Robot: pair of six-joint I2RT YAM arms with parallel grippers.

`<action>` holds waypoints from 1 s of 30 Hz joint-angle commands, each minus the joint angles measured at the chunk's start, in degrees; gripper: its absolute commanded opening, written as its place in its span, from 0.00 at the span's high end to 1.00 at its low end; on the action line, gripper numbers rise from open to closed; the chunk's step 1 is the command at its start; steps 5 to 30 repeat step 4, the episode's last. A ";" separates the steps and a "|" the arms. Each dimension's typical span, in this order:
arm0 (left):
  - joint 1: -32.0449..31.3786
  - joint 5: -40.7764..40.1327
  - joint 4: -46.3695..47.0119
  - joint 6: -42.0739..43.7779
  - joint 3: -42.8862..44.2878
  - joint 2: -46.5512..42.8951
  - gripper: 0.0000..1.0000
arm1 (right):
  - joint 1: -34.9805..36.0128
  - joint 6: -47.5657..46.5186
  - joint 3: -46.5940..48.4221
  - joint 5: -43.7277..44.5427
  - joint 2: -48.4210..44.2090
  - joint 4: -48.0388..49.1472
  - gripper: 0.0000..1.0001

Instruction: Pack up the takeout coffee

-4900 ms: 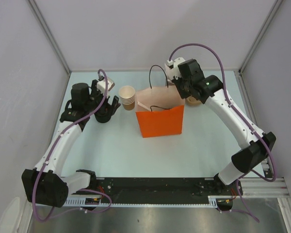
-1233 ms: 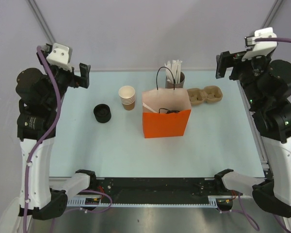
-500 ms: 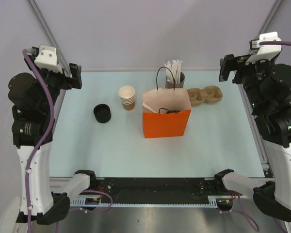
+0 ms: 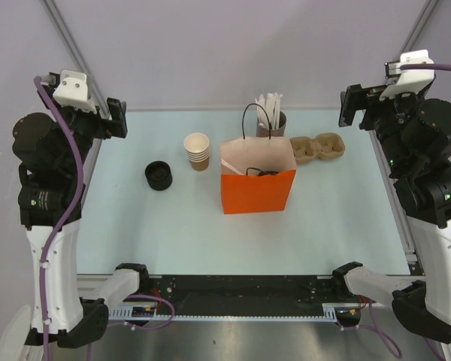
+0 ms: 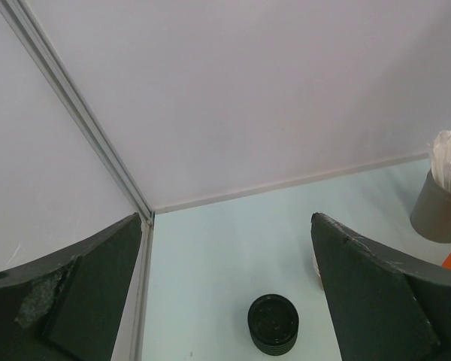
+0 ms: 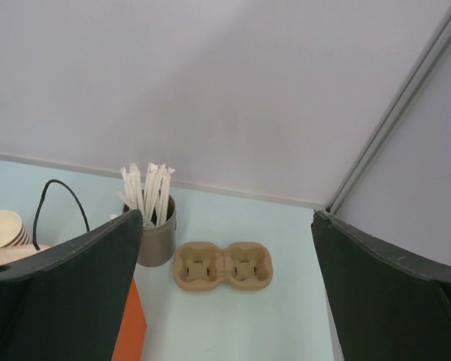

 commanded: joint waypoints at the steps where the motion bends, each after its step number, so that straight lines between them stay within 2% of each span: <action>1: 0.70 0.71 0.23 -1.54 0.41 -0.50 0.01 | -0.27 0.78 0.31 0.52 -0.67 1.50 0.00; 30: 0.79 0.80 0.31 -1.62 0.32 -0.41 0.01 | -0.44 0.96 0.48 0.17 -0.49 1.41 0.00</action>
